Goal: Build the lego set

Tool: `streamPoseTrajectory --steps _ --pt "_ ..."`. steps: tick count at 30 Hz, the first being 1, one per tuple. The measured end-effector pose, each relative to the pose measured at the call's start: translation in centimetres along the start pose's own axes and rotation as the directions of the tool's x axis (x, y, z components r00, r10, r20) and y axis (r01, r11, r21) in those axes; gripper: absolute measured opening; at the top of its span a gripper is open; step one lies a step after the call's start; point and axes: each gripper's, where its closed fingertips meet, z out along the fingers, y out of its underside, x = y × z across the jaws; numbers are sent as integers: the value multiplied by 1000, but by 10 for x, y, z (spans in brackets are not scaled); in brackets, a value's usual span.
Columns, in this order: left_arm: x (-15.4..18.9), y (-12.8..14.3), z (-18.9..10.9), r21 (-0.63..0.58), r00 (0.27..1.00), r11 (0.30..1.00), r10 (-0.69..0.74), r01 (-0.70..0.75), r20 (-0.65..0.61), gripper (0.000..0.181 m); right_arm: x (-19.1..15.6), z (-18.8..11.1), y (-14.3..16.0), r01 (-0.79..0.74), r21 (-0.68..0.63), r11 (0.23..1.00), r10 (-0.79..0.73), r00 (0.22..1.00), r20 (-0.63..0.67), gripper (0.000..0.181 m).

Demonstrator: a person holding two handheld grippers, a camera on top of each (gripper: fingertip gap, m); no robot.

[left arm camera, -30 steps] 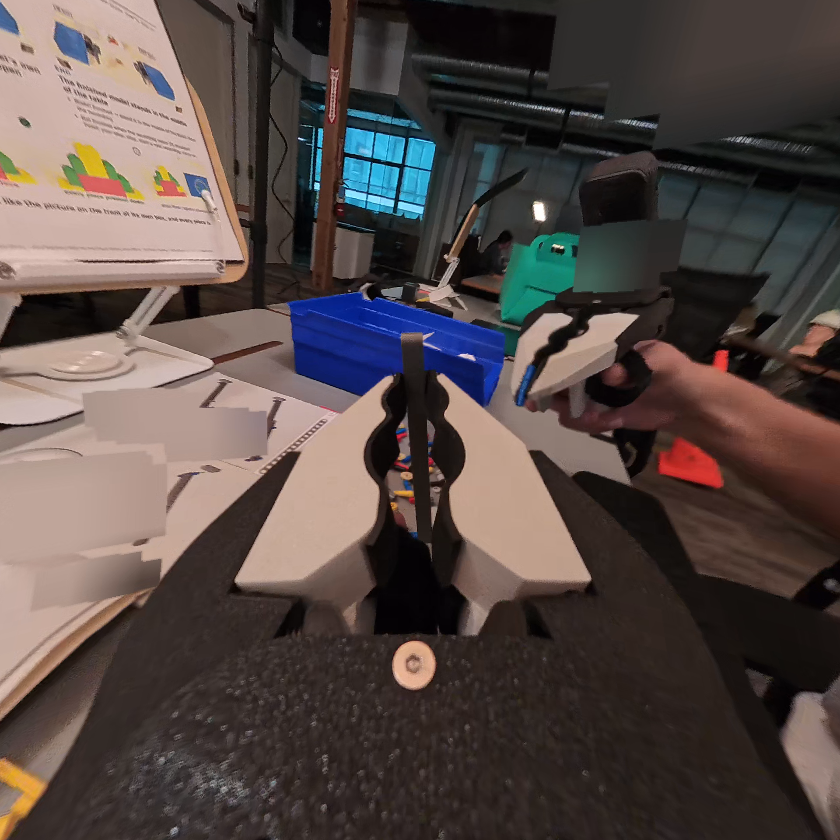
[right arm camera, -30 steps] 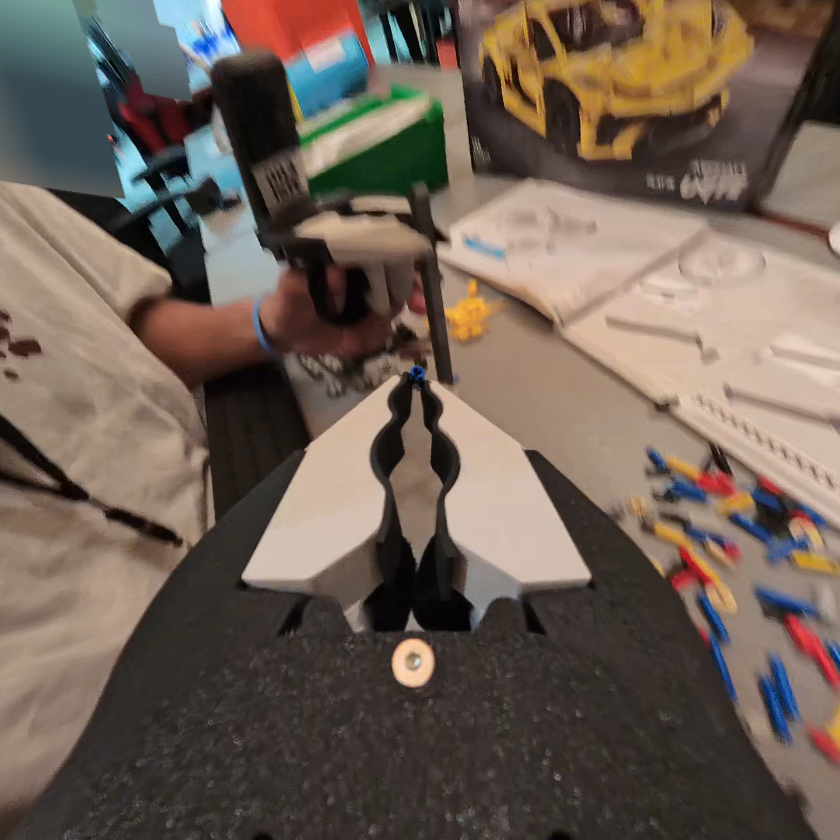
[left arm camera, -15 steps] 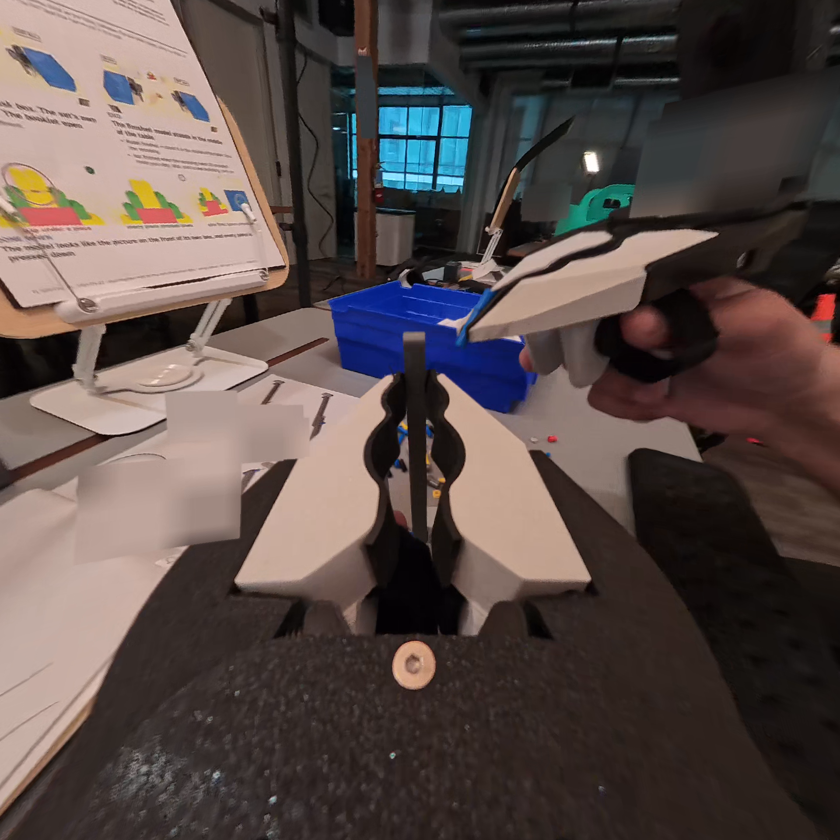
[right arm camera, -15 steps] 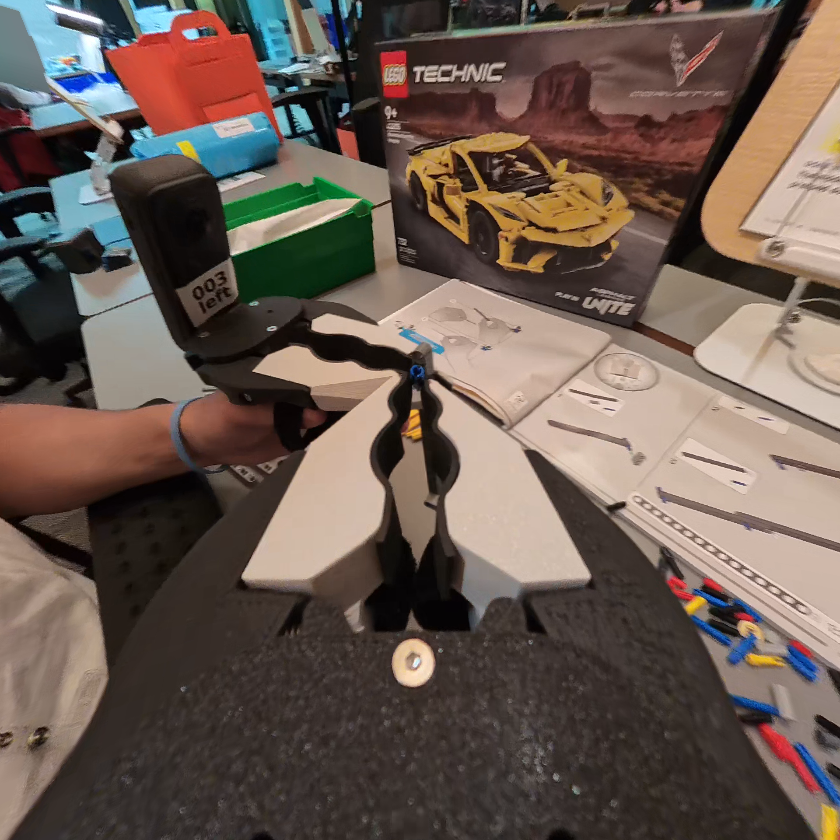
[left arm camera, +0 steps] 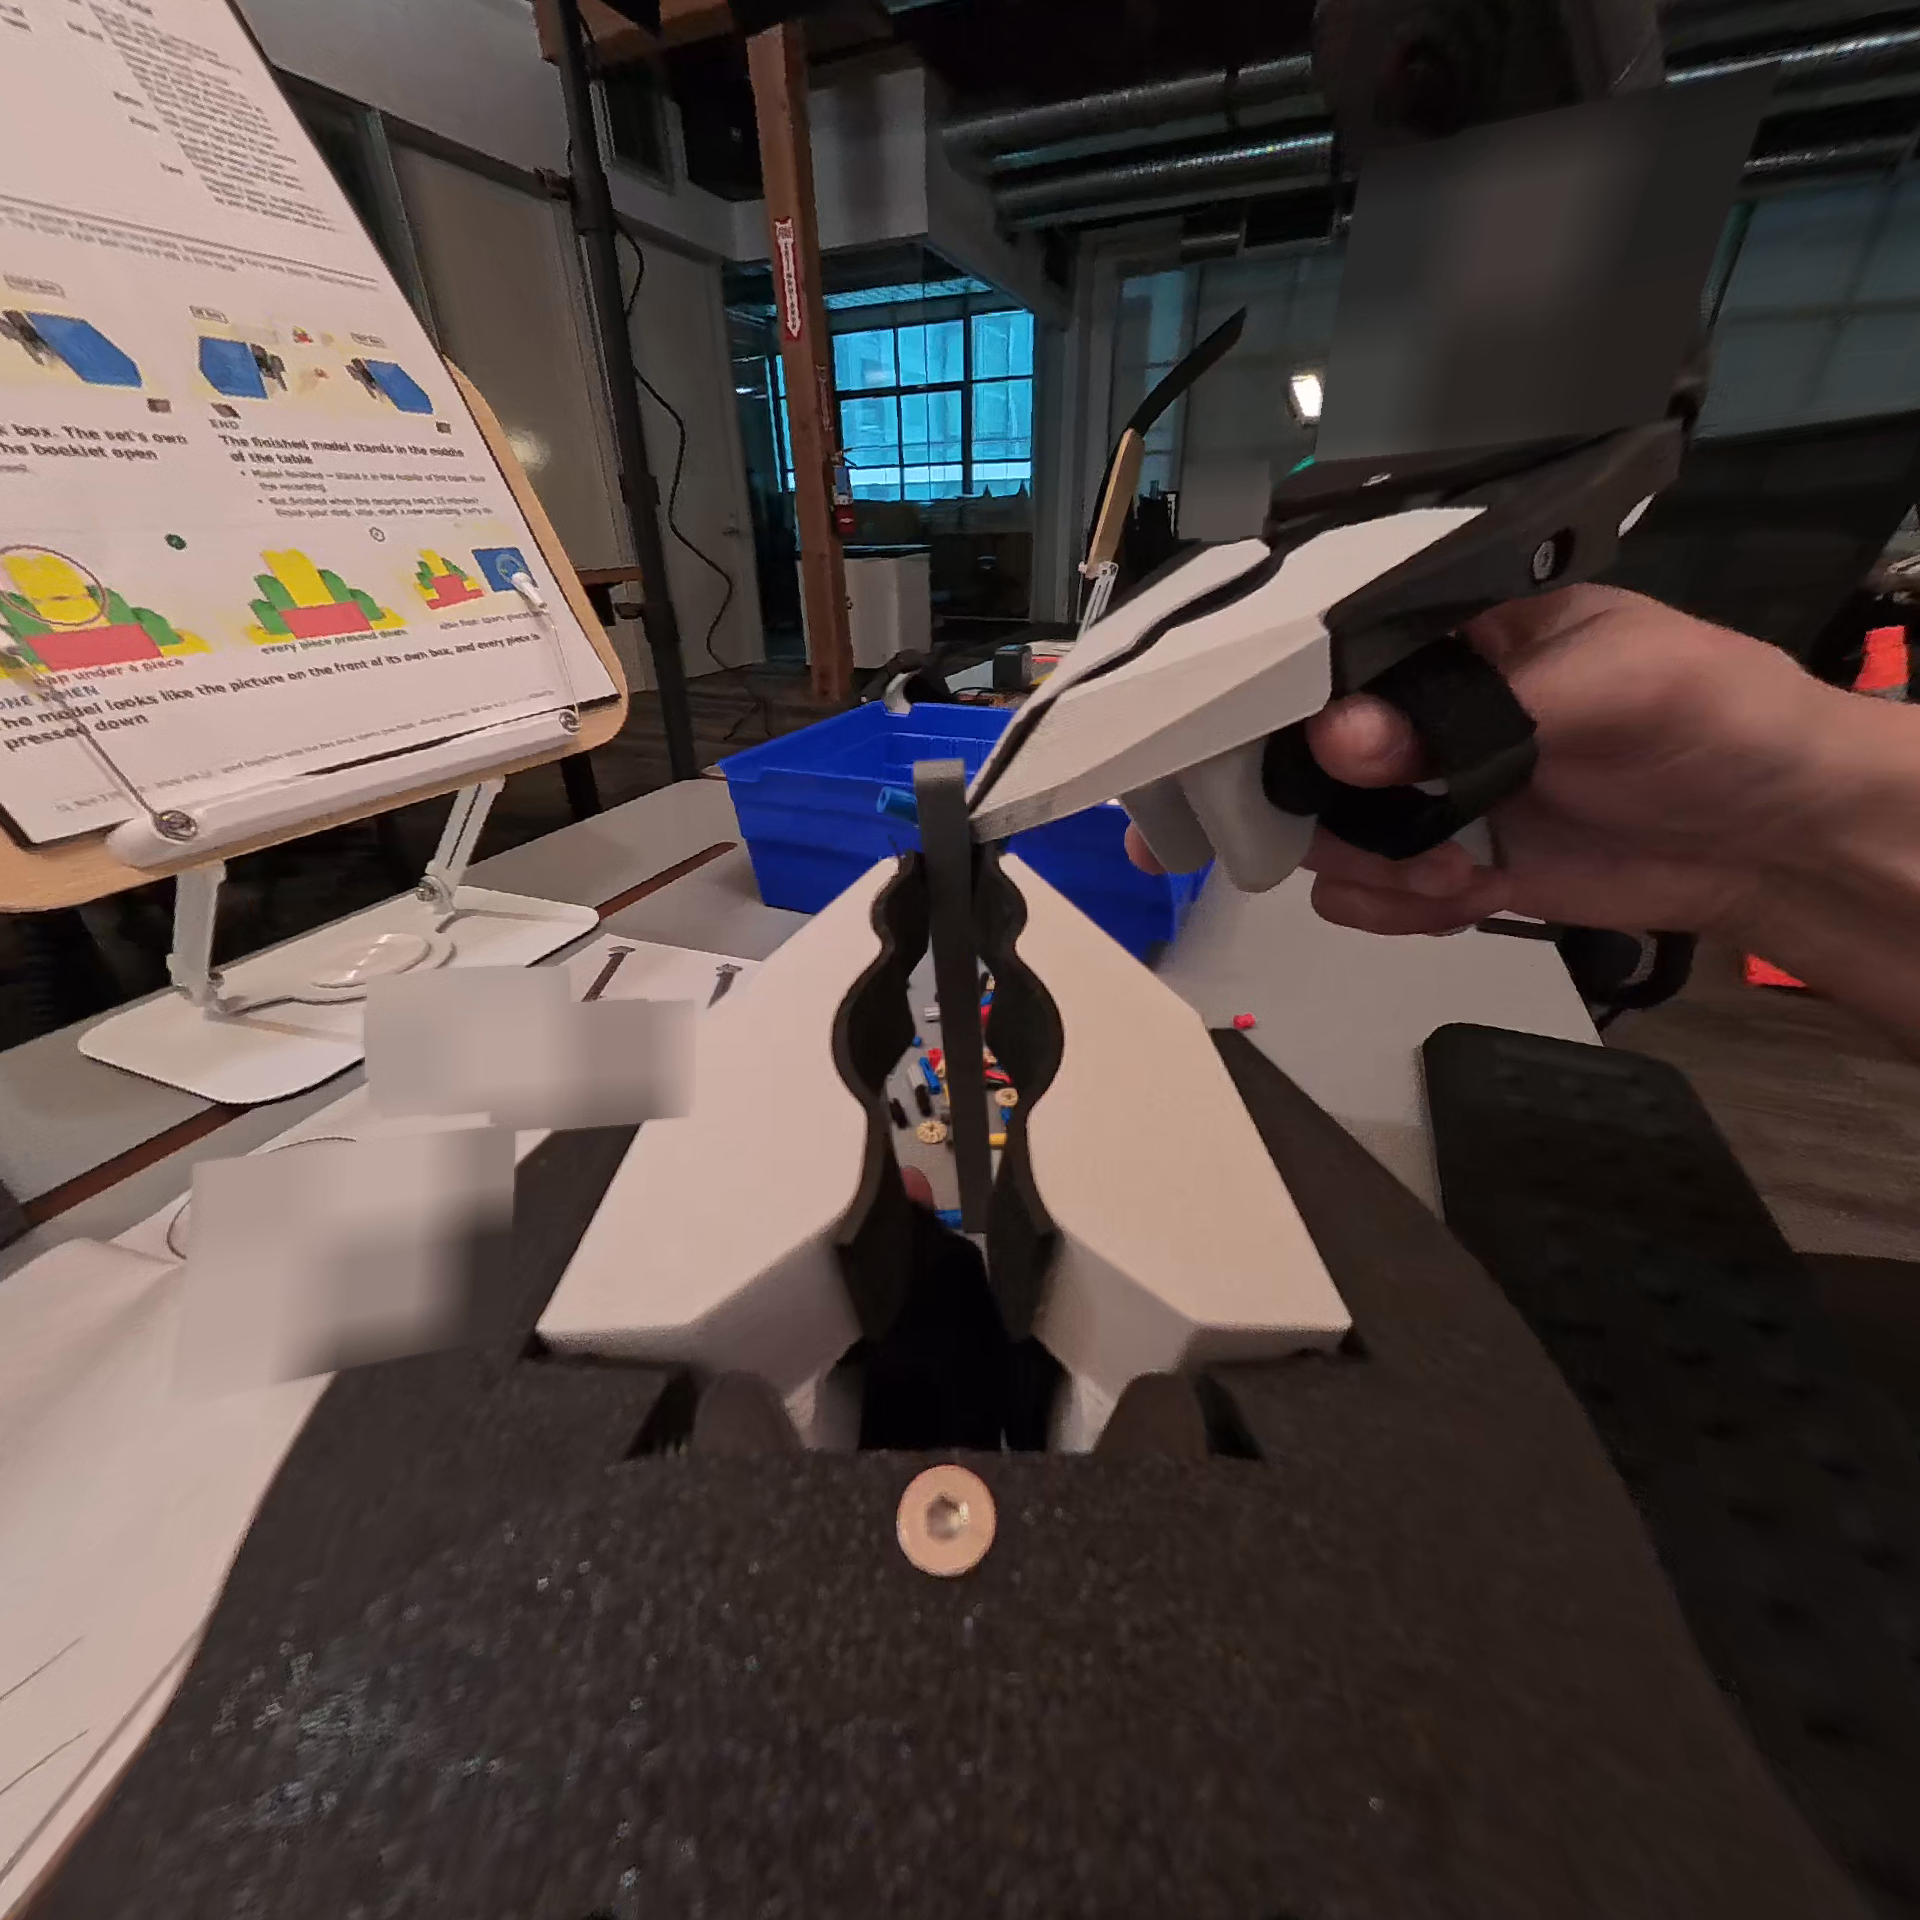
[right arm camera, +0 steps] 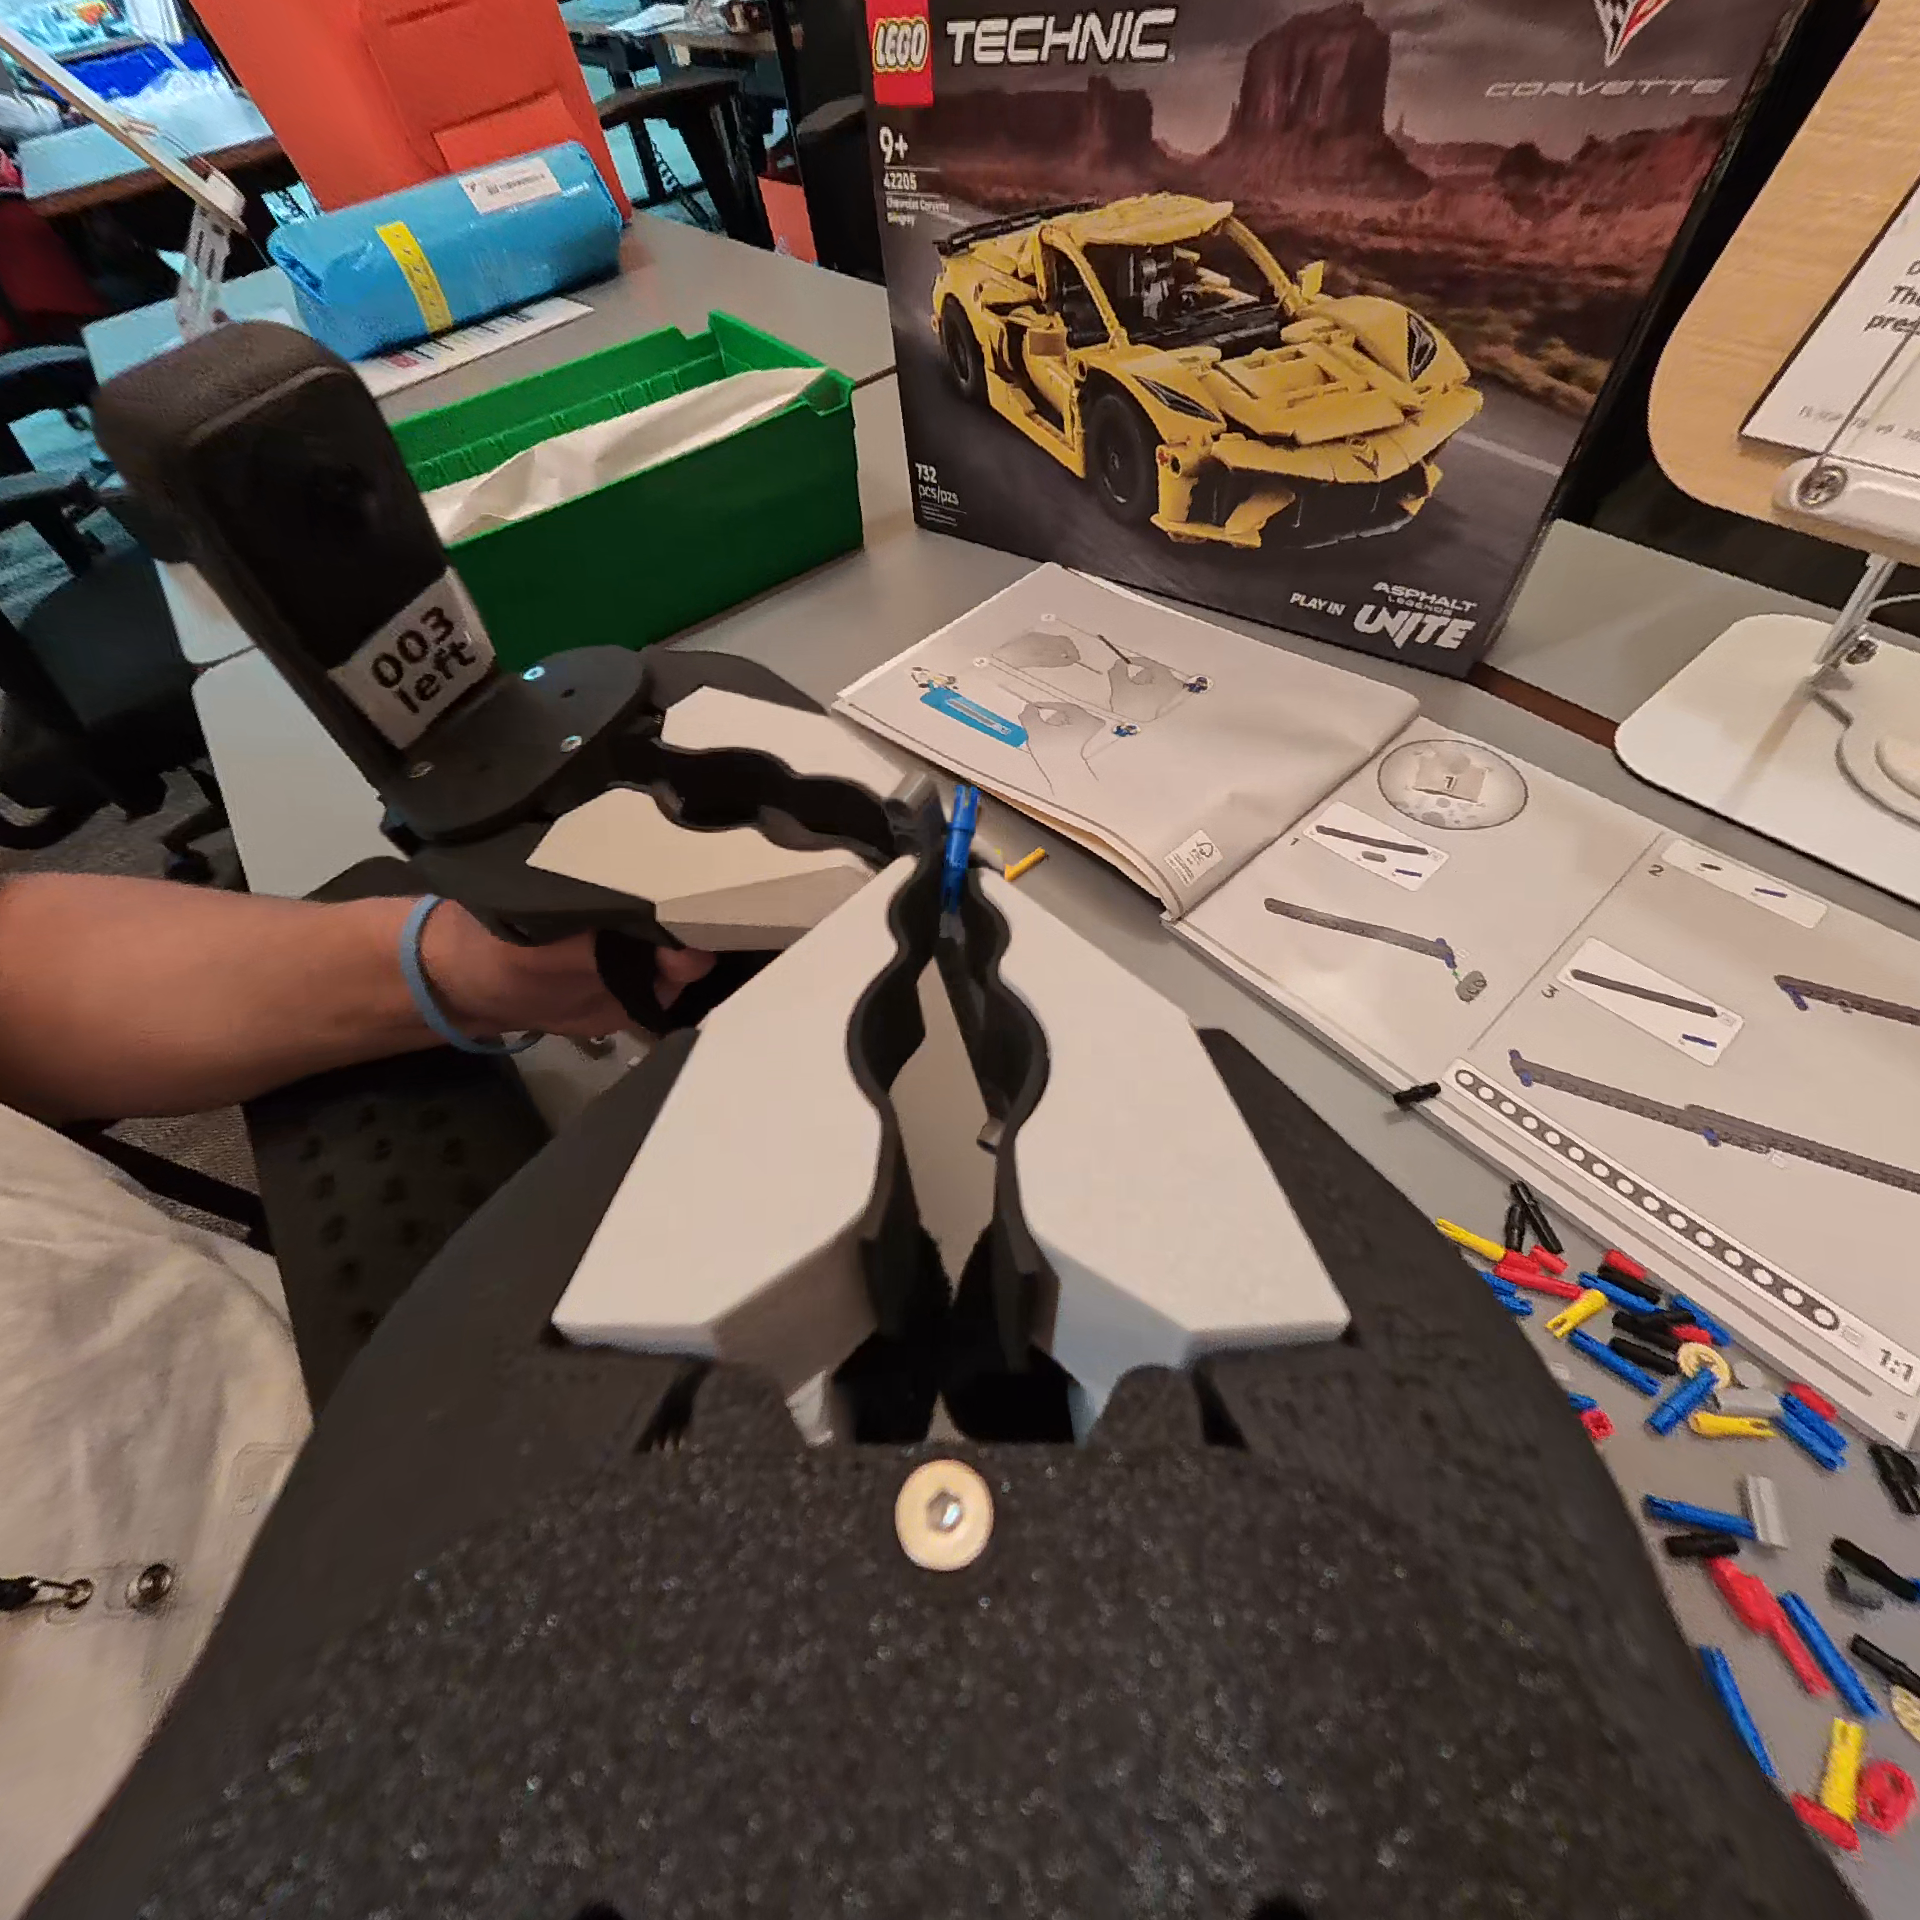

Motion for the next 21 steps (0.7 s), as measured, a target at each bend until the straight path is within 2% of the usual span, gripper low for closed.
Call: streamPoseTrajectory --steps 6,8,10,12,14,15,17,18,19,21 --pt "3 -3 0 17 1000 1000 -11 11 -20 6 -2 -3 -2 -48 42 998 47 998 35 3" --pt "2 -2 0 14 1000 1000 -16 17 -24 6 1 -9 0 -46 14 999 46 998 43 3" --pt "-1 0 0 -1 1000 1000 -14 14 -16 7 12 -22 8 19 -83 996 -18 1000 16 3" --pt "-5 1 -1 -3 1000 1000 -10 10 -2 7 23 -42 30 103 -300 948 -97 995 35 3" --pt "-9 0 -2 0 1000 1000 -22 22 6 6 42 -70 64 181 -556 811 -169 983 73 3" --pt "-10 0 -2 -1 999 999 -32 32 7 6 51 -89 87 180 -691 700 -159 983 95 3" --pt "-11 0 -2 4 999 999 -44 44 8 7 73 -144 137 159 -936 313 -160 981 113 3" --pt "-12 0 -2 2 999 999 -43 43 10 7 78 -171 155 149 -980 130 -137 982 131 3" --pt "-13 1 -2 1 999 999 -39 39 14 7 75 -193 172 138 -990 -15 -67 988 139 3" --pt "-15 0 -3 2 999 999 -32 32 21 6 84 -223 197 139 -965 -222 -30 988 149 3"
